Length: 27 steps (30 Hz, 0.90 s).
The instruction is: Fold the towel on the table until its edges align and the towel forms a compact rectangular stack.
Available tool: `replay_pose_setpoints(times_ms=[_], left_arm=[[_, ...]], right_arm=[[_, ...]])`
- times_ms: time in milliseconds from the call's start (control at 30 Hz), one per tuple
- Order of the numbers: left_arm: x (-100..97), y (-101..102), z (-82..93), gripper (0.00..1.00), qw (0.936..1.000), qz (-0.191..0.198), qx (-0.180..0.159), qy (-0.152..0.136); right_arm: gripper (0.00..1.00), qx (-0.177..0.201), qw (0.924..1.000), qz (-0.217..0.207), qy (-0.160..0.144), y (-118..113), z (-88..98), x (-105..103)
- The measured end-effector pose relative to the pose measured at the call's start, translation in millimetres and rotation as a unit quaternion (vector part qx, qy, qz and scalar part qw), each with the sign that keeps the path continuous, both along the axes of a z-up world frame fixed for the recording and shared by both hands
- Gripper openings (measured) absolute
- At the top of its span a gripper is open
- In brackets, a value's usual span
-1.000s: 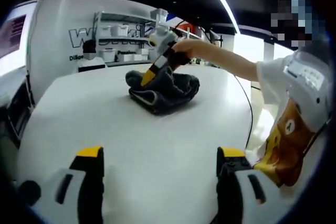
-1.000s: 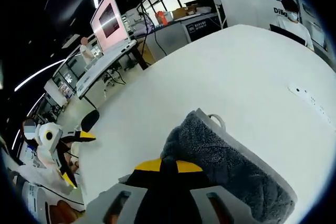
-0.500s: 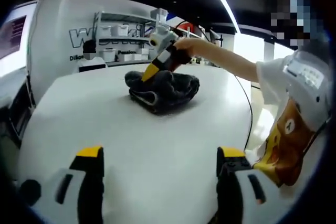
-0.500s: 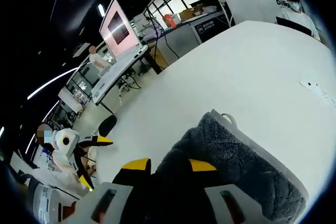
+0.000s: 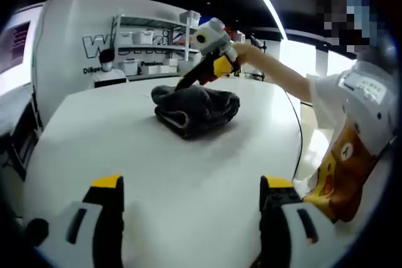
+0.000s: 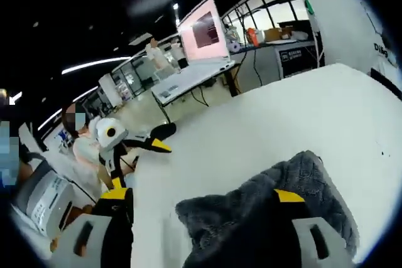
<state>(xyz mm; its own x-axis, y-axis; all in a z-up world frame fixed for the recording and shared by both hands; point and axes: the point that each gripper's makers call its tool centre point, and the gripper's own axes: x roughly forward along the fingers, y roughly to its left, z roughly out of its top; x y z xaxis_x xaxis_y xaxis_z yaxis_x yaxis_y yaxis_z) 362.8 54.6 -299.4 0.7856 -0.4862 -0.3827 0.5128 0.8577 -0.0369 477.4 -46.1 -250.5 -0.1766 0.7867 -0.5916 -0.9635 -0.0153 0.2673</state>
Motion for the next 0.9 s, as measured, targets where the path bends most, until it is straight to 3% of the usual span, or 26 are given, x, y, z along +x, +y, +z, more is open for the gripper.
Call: replay_pose_setpoints(times_ms=[100, 467, 900], left_arm=[[-0.1, -2.5, 1.0, 0.94, 1.0000, -0.003, -0.001, -0.001], [-1.5, -11.8, 3.8, 0.94, 0.9999, -0.013, 0.003, -0.004], [-2.3, -20.0, 8.1, 0.94, 0.9997, -0.019, 0.011, -0.007]], right_arm=[[0.99, -0.025, 0.9988, 0.010, -0.040, -12.2, -2.9, -4.4], [1.00, -0.034, 0.9958, -0.010, -0.084, -37.4, 2.8, -1.2], [1.00, -0.048, 0.9921, -0.035, -0.111, -75.2, -2.9, 1.4]])
